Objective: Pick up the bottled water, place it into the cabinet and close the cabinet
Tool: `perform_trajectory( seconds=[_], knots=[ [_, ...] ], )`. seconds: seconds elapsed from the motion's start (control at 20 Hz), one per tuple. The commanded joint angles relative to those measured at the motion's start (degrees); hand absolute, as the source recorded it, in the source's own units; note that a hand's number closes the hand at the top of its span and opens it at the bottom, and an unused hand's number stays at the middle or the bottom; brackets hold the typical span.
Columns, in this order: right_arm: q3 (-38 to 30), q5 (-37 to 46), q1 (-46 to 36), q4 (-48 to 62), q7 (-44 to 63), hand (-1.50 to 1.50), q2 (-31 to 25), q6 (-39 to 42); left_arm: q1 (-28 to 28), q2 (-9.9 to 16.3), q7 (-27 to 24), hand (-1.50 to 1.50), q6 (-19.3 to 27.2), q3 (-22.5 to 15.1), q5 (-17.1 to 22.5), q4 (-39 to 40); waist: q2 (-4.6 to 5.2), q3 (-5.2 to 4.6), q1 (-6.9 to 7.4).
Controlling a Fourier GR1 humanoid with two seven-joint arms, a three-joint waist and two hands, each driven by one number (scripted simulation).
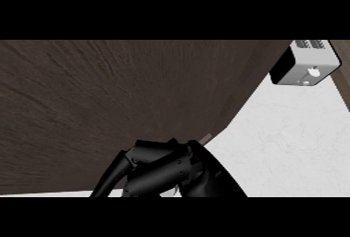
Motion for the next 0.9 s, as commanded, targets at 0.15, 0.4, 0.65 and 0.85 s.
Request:
perform_trajectory(
  seconds=[0.15,0.4,0.65,0.85],
  knots=[
    [-12.4,-7.3,-8.6,13.0,-4.1,1.50,1.7,6.1,3.0,0.7,-1.7,1.50,-5.6,6.1,2.6,1.7,0.09,0.06,-0.49],
    [-18.8,-11.5,-10.2,24.9,-10.9,1.50,0.7,12.3,8.2,2.1,-1.9,1.50,-10.6,9.5,4.8,0.6,0.20,0.08,0.01],
    [-21.8,-12.2,-13.9,33.8,-13.4,1.50,0.9,15.6,8.7,1.0,-1.2,1.50,-12.1,10.2,4.5,0.1,0.11,0.08,-0.26],
    [-23.4,-12.0,-13.9,42.9,-20.3,1.50,1.2,17.4,4.7,0.8,-0.7,1.50,-12.5,10.9,5.2,3.4,0.48,0.05,-0.21]
  ],
)
